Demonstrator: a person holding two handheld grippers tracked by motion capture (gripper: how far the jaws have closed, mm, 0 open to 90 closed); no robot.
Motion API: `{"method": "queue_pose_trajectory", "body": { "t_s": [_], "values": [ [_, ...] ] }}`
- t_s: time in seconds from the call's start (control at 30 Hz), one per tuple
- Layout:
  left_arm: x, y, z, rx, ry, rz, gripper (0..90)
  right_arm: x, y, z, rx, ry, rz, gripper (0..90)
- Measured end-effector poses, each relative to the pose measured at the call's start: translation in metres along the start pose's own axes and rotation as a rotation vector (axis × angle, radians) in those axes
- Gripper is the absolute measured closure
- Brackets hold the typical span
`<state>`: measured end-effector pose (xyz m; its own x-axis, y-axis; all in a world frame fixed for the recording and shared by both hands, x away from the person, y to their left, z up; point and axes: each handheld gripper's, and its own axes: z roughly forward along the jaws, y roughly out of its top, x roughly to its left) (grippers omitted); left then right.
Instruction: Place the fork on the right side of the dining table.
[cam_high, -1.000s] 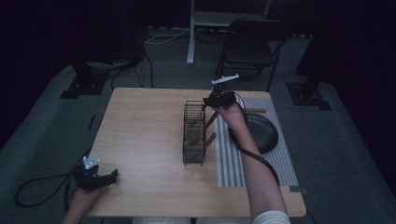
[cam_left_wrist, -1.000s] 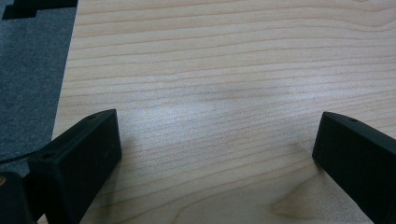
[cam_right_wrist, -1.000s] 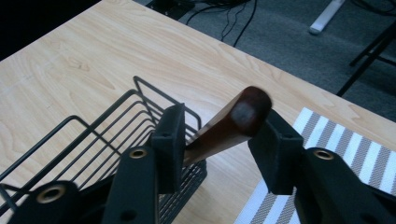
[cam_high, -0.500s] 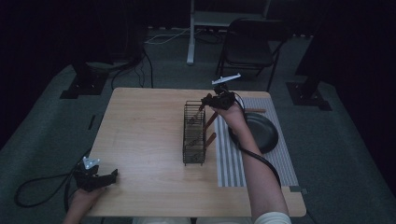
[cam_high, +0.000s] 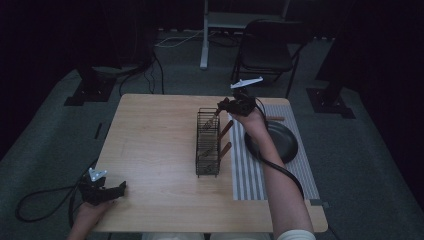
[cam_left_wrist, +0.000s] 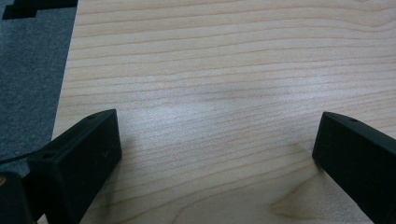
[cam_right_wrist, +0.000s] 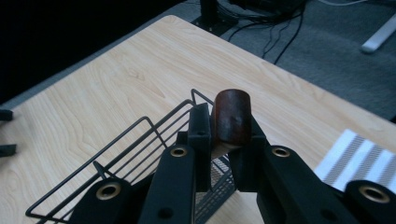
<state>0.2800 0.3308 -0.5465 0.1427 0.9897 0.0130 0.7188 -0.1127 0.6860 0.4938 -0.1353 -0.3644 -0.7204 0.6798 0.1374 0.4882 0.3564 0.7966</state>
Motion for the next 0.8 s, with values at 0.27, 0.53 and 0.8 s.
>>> {"method": "queue_pose_trajectory", "body": {
  "t_s": [0.27,0.53,0.8],
  "values": [
    [0.0,0.0,0.0,0.0,0.0,-0.001,1.6,0.01,0.005,-0.026,-0.048,0.0,-0.03,80.7],
    [0.0,0.0,0.0,0.0,0.0,0.0,1.6,0.018,0.012,-0.059,-0.101,-0.003,-0.049,80.6],
    [0.0,0.0,0.0,0.0,0.0,0.001,1.6,0.022,0.013,-0.094,-0.172,-0.03,-0.053,80.6]
  ]
}}
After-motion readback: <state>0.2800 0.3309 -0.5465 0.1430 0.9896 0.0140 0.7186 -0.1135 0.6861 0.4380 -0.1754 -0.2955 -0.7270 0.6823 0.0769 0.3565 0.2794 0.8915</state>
